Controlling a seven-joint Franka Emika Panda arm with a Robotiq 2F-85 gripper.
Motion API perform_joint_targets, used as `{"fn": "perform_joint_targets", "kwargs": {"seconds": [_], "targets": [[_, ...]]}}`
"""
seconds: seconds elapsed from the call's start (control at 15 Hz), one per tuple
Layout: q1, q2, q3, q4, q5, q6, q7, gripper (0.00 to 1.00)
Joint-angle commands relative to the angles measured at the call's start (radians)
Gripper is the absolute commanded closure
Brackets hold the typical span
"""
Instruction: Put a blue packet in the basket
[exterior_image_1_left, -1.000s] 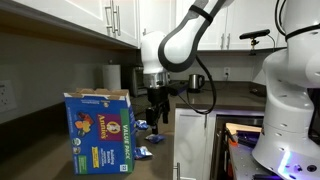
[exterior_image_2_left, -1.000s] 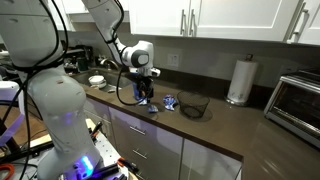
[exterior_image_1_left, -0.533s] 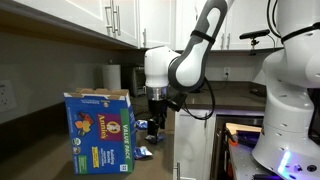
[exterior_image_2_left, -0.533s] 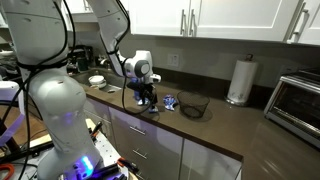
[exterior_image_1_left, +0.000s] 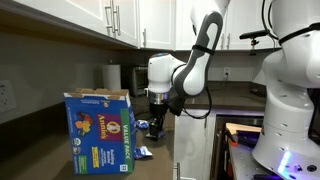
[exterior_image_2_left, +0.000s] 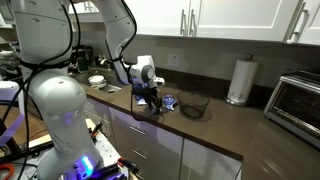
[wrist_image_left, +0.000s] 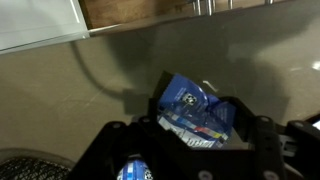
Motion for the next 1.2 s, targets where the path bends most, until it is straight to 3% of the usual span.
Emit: {"fn": "perform_joint_targets", "kwargs": {"seconds": [0.0, 0.4, 0.6, 0.87, 1.13], "targets": [[0.015, 0.026, -0.020, 0.015, -0.040, 0.038, 0.034, 0.58], [0.013, 0.000, -0.006, 0.028, -0.014, 0.015, 0.003, 0.94], [0.001, -0.043, 0.030, 0.023, 0.054, -0.036, -0.037, 0.98], [0.000, -0.149, 0.105, 0.014, 0.273, -0.183, -0.171, 0.95], [-0.013, -0.275, 0.113, 0.051, 0.286, -0.390, -0.176, 0.95]]}}
